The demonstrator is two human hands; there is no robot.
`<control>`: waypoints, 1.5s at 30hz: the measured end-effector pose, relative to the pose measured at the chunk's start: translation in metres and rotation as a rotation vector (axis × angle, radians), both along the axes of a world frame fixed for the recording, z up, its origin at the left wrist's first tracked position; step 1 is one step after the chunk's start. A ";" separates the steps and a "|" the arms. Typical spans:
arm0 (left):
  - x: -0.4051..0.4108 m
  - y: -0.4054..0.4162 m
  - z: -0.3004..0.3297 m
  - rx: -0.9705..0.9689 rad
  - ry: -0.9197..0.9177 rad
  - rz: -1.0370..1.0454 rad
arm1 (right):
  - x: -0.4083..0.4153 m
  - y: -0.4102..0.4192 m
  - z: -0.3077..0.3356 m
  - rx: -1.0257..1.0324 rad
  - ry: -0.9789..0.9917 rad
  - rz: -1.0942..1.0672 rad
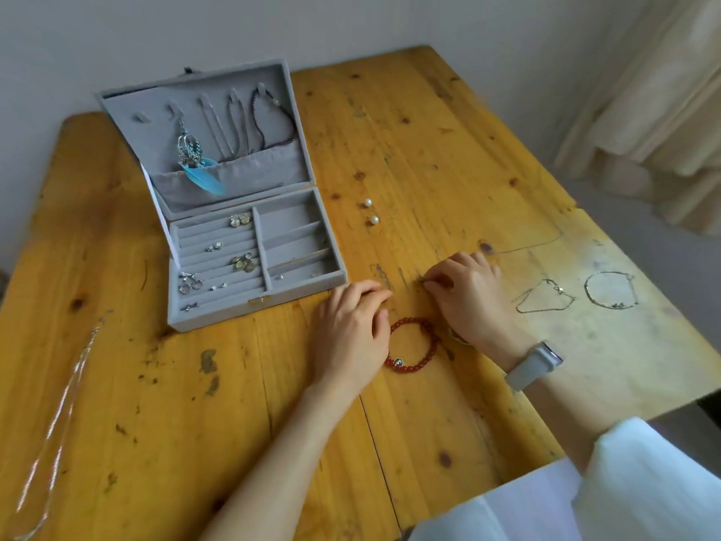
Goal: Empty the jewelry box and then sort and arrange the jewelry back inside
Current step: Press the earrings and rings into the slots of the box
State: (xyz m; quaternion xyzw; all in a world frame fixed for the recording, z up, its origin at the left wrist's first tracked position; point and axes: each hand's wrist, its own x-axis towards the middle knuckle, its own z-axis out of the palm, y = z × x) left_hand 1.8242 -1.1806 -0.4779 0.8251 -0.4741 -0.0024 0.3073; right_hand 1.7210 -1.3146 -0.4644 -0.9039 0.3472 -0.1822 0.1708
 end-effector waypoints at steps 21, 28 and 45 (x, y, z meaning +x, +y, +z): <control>-0.014 -0.051 0.021 0.067 0.055 -0.140 | -0.053 -0.001 0.006 0.265 -0.514 -0.240; -0.002 -0.035 0.033 -0.072 0.103 -0.081 | -0.036 0.014 0.014 0.332 -0.490 -0.164; 0.136 0.104 0.065 -0.114 0.470 0.389 | 0.088 0.083 0.042 0.340 -0.441 0.228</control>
